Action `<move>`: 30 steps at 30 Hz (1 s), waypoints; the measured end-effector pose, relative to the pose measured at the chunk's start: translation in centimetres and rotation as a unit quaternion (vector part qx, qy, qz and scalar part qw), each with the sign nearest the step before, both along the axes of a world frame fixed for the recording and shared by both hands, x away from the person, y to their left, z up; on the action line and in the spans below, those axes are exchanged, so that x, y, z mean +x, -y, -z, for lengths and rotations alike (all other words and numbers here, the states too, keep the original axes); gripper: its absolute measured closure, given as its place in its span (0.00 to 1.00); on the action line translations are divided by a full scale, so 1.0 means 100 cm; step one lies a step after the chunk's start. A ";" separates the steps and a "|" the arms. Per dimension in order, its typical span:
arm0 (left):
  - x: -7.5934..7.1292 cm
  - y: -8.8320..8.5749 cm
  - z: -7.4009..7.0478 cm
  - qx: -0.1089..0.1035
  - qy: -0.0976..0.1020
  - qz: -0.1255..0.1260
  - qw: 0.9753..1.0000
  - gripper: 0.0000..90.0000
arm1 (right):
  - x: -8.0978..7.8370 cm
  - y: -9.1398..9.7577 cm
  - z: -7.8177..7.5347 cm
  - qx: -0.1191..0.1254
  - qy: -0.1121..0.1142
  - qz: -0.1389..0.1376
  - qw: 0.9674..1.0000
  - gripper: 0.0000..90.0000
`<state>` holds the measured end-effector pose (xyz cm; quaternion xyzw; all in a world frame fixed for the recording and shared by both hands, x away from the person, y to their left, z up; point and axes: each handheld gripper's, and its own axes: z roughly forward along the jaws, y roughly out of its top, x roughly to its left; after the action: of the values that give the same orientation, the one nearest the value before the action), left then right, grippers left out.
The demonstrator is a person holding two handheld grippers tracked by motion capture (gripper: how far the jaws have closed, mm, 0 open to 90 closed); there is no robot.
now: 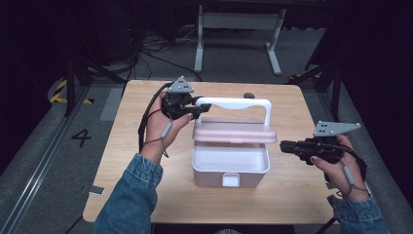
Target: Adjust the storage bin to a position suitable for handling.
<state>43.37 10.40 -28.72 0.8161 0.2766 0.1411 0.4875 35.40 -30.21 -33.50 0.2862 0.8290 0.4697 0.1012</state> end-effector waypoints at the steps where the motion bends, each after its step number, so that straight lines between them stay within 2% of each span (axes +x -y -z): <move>1: 0.001 0.000 0.000 -0.002 0.000 0.000 1.000 0.73 | 0.000 -0.003 0.001 0.001 0.002 -0.004 1.000 0.94; 7: 0.005 0.000 0.001 -0.003 0.001 -0.003 1.000 0.73 | -0.005 -0.018 -0.001 0.021 0.030 -0.032 0.999 0.96; 13: 0.002 0.000 0.001 -0.002 0.000 -0.003 1.000 0.74 | -0.007 -0.025 -0.007 0.030 0.065 -0.036 0.997 0.99; 19: 0.001 -0.001 0.003 -0.009 0.003 -0.001 1.000 0.74 | -0.004 -0.025 -0.005 0.067 0.050 -0.034 0.996 1.00; 26: 0.001 -0.003 0.003 -0.016 0.000 -0.005 1.000 0.72 | -0.003 -0.026 -0.003 0.073 0.045 -0.031 0.996 1.00; 30: 0.001 -0.005 0.004 -0.011 -0.005 -0.006 1.000 0.66 | -0.003 -0.026 -0.002 0.076 0.044 -0.030 0.996 1.00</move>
<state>43.47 10.89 -29.12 0.8096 0.2852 0.1369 0.4945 35.11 -27.63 -33.25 0.2467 0.7940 0.5462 0.1016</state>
